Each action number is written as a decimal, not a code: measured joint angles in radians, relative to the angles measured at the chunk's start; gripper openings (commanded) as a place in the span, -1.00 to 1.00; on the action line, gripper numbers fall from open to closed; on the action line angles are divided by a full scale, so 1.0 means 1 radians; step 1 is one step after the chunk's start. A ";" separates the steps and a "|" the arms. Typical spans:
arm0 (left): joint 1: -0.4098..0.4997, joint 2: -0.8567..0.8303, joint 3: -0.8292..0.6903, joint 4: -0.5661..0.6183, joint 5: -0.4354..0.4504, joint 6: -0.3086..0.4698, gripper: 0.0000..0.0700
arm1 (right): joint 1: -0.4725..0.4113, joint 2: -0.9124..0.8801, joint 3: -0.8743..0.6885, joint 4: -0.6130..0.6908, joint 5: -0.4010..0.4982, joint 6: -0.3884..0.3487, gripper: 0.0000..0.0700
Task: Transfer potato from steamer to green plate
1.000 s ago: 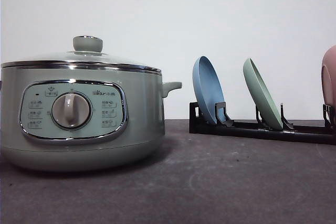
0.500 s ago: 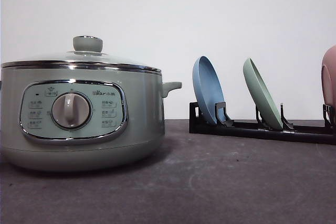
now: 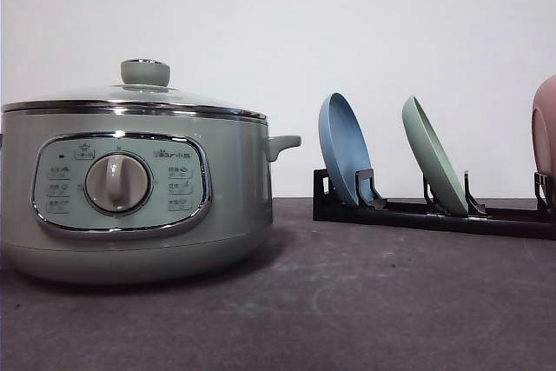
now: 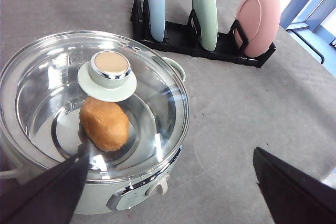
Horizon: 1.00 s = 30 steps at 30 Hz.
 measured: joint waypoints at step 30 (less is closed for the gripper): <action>0.000 0.000 0.000 0.000 0.000 0.000 0.82 | 0.002 0.880 0.574 0.208 0.108 0.075 0.56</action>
